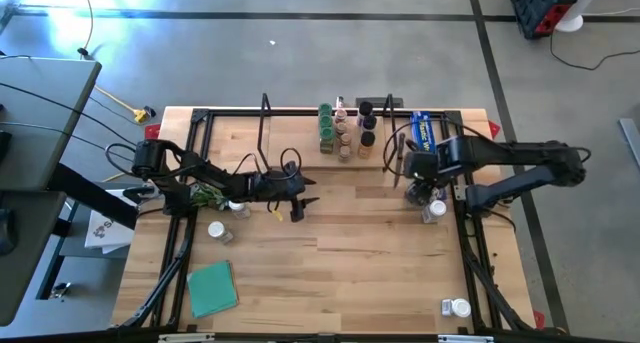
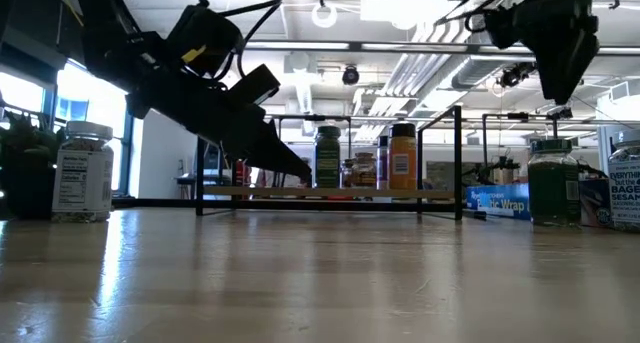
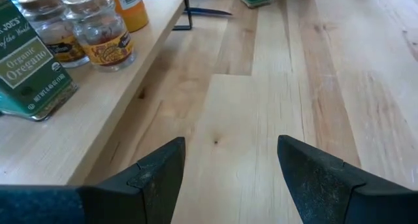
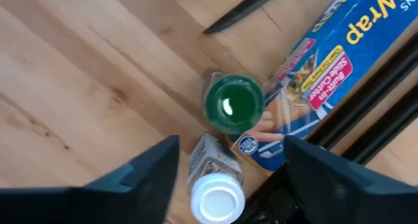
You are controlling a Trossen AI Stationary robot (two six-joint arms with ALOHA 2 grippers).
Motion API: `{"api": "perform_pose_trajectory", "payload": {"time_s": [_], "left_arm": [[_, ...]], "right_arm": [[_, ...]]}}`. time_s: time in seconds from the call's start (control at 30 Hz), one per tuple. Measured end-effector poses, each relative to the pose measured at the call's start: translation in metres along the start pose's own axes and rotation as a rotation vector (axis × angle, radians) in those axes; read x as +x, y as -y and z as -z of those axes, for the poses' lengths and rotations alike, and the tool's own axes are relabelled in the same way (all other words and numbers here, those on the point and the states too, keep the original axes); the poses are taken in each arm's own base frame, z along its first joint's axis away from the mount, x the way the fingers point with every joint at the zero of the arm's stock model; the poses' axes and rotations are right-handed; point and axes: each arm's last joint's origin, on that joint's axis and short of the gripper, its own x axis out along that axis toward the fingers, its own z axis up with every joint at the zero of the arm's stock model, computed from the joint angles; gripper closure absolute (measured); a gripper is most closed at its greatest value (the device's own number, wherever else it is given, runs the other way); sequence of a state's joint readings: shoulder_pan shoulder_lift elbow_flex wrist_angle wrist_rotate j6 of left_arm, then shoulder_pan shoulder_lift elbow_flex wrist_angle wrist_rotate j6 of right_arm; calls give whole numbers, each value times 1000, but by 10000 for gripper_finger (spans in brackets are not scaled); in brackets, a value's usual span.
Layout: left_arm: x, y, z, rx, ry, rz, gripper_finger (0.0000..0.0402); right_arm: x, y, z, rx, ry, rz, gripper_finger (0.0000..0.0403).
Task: Shelf spices
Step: Put the green seasoning bottle on the shelf align with the other green seasoning bottle
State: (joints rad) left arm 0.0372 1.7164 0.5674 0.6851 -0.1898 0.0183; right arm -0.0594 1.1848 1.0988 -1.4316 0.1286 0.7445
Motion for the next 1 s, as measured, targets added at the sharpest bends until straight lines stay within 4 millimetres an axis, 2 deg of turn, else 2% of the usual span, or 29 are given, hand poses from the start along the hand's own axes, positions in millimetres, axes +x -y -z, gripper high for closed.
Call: {"api": "perform_pose_trajectory", "payload": {"time_s": [0.13,0.3,0.47,0.63,0.8,0.9,1.0], "left_arm": [[0,0,1,-9,-15,1,163],[0,2,1,-10,-15,25,163],[-1,6,1,-4,-14,40,163],[-2,9,1,0,-13,48,163],[-2,10,1,8,-13,52,163],[-2,10,1,8,-12,52,163],[-2,10,1,2,-11,52,163]], "right_arm": [[8,2,-10,32,-35,30,86],[21,-1,-23,32,-95,71,77],[35,-5,-32,16,-162,89,77],[60,-5,-23,-14,-226,77,77],[75,-6,-22,-22,-193,52,79],[80,-9,-24,-25,-158,19,94],[81,-10,-25,-28,-150,7,133]]}}
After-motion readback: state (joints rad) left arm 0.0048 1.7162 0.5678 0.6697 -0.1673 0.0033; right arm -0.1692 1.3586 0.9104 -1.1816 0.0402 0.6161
